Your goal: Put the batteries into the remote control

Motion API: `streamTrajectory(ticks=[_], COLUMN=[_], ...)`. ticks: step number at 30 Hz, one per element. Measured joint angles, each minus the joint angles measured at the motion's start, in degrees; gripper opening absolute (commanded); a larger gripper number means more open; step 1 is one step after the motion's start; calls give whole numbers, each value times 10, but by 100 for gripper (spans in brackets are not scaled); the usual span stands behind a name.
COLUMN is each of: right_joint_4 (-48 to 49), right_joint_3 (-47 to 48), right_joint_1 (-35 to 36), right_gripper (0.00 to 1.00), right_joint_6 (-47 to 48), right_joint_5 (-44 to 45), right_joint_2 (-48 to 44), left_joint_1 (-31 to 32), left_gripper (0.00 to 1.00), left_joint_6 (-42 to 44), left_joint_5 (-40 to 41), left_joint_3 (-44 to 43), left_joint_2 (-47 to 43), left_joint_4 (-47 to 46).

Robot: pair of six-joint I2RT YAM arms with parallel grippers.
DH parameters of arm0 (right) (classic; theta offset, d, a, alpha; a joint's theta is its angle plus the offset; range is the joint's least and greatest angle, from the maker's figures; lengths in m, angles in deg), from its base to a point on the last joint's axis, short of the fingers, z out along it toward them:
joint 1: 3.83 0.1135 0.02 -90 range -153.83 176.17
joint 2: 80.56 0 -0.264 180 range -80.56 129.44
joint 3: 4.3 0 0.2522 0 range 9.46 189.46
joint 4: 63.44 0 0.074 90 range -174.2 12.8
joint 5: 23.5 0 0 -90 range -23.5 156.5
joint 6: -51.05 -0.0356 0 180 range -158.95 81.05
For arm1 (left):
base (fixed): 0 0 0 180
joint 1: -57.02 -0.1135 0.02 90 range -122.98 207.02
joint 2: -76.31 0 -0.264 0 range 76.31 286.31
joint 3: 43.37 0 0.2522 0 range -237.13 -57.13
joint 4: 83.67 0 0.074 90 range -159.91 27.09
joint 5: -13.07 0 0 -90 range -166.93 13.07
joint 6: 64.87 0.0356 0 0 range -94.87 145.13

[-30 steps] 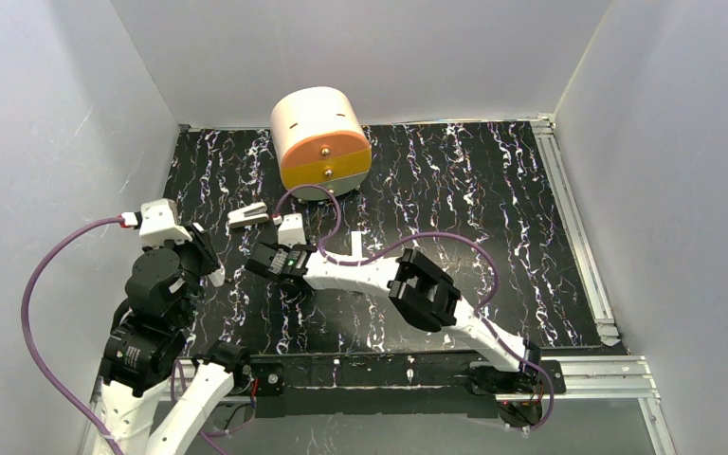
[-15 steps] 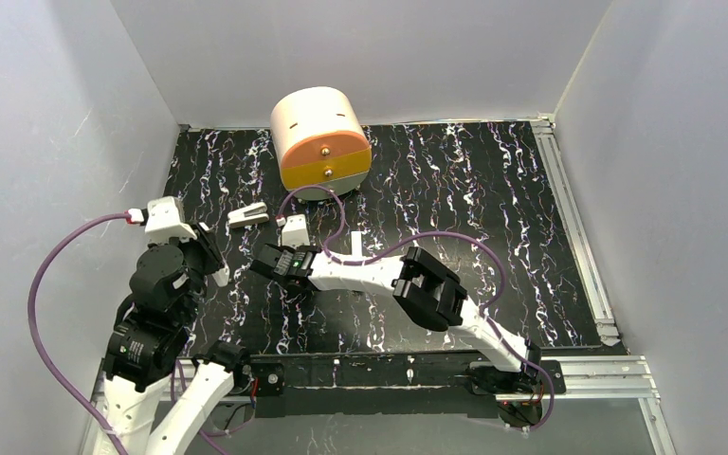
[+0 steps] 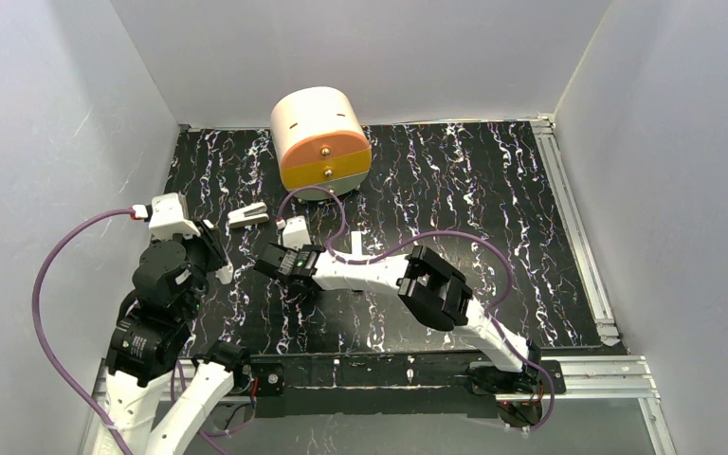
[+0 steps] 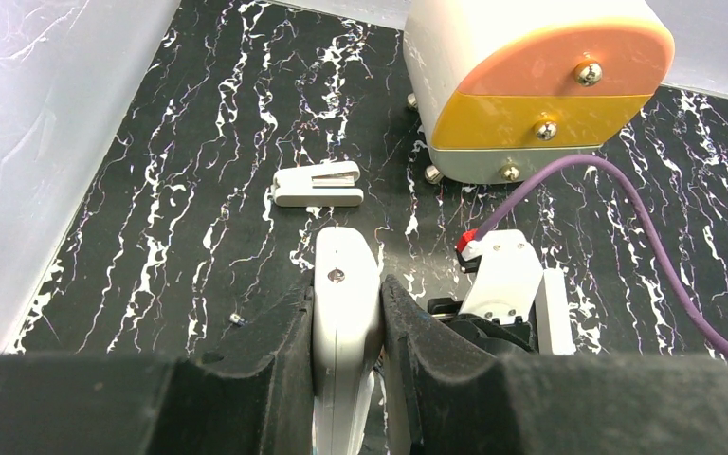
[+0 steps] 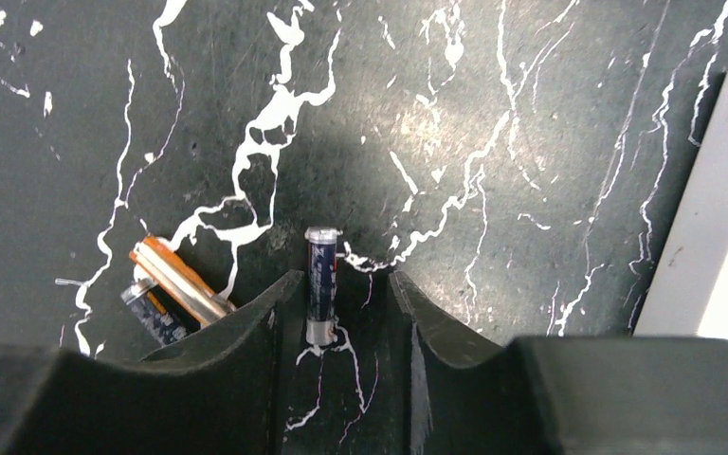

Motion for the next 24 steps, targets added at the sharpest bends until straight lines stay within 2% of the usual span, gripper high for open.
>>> streamTrajectory(ticks=[5, 14, 20, 24], right_joint_4=[9, 22, 35, 57], right_joint_3=[-24, -34, -52, -75], right_joint_1=[0, -9, -15, -16], right_gripper=[34, 30, 16, 13], right_joint_6=[8, 27, 46, 54], right_joint_5=[-34, -68, -79, -82], right_joint_2=[-16, -22, -33, -44], left_joint_1=[0, 0, 0, 0], left_gripper=[0, 0, 0, 0], left_joint_6=[0, -1, -4, -5], left_joint_5=[-1, -10, -19, -26], left_joint_3=[0, 0, 0, 1], left_joint_2=[2, 2, 7, 10], left_joint_4=[0, 0, 0, 0])
